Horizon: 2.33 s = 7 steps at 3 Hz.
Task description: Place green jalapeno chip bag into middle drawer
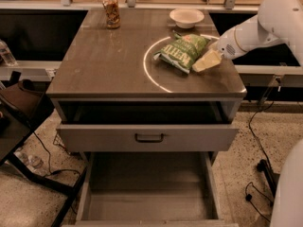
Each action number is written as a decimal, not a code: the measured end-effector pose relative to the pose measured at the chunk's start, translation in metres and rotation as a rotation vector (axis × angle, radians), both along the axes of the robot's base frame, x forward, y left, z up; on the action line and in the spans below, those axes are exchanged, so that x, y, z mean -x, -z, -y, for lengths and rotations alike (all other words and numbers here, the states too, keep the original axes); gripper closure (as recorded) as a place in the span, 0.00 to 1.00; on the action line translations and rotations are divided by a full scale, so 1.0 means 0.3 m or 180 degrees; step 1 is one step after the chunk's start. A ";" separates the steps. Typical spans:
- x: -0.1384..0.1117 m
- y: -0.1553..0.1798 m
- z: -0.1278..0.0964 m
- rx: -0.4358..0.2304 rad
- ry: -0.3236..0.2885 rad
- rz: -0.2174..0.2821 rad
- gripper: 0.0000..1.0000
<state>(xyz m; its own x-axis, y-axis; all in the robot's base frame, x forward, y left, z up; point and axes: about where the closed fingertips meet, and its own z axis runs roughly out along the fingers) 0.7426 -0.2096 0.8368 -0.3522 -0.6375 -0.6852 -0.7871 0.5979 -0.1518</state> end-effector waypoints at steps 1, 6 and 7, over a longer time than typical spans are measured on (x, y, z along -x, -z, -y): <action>0.000 0.000 0.000 0.0000 0.0000 0.0000 0.06; -0.070 -0.149 -0.401 -0.0350 -0.0276 -0.0294 0.02; -0.087 -0.107 -0.447 -0.0344 -0.0280 -0.0349 0.23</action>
Offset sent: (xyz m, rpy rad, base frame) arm 0.0000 0.0001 -0.0001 0.0000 0.0002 0.0001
